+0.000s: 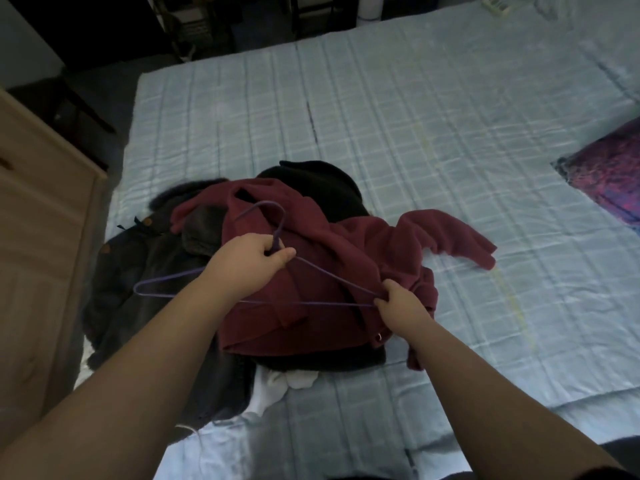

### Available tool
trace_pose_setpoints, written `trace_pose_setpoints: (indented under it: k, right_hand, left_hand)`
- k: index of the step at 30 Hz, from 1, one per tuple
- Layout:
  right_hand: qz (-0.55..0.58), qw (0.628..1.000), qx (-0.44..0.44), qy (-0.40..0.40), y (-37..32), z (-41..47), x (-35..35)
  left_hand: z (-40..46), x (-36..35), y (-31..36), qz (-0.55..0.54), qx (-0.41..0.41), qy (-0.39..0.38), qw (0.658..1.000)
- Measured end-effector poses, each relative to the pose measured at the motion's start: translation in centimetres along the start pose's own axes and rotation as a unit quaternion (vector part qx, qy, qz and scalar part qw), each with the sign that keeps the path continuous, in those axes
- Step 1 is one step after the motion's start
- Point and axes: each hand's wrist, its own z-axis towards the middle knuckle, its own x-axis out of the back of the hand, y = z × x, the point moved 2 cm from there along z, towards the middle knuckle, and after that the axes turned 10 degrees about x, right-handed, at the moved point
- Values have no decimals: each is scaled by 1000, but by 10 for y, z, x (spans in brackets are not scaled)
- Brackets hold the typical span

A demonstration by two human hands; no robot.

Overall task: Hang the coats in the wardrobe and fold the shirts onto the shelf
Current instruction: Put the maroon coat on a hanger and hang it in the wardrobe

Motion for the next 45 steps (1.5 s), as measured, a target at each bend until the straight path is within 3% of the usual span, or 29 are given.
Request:
trace_pose_setpoints:
  k: [3, 8, 10, 12, 15, 17, 20, 24, 28, 32, 39, 45]
  right_hand:
    - [71, 997, -12, 32, 3, 8, -2]
    - [102, 994, 6, -39, 22, 17, -22]
    - [93, 995, -47, 8, 30, 12, -26]
    - [15, 993, -72, 93, 29, 3, -26]
    - [-105, 973, 55, 196, 15, -7, -31]
    - [-63, 985, 86, 136, 10, -5, -45]
    - [-19, 1000, 1, 14, 13, 0, -69]
    - [-142, 988, -46, 32, 25, 5, -80]
    - [-177, 979, -94, 43, 45, 10, -86]
    - [-109, 989, -98, 35, 59, 14, -77]
    - [114, 967, -55, 221, 17, -19, -25]
    - [129, 945, 17, 299, -41, -65, 43]
  left_hand:
    - [-4, -2, -4, 13, 12, 21, 1000]
    - [-8, -9, -28, 29, 76, 36, 996]
    - [-8, -11, -39, 10, 107, 40, 993]
    - [-8, -18, -44, -13, 119, 43, 992]
    - [-10, -35, -42, -12, 122, 44, 991]
    - [-11, -45, -39, -10, 124, 46, 991]
    - [-12, -54, -38, -17, 125, 47, 991]
    - [-16, -59, -44, -3, 118, 58, 991]
    - [-25, -66, -63, -13, 130, 54, 990]
    - [-33, -73, -75, -55, 134, 32, 989]
    - [-42, -53, -78, -43, 82, 8, 996]
    - [-61, 2, -50, -87, 20, 38, 995]
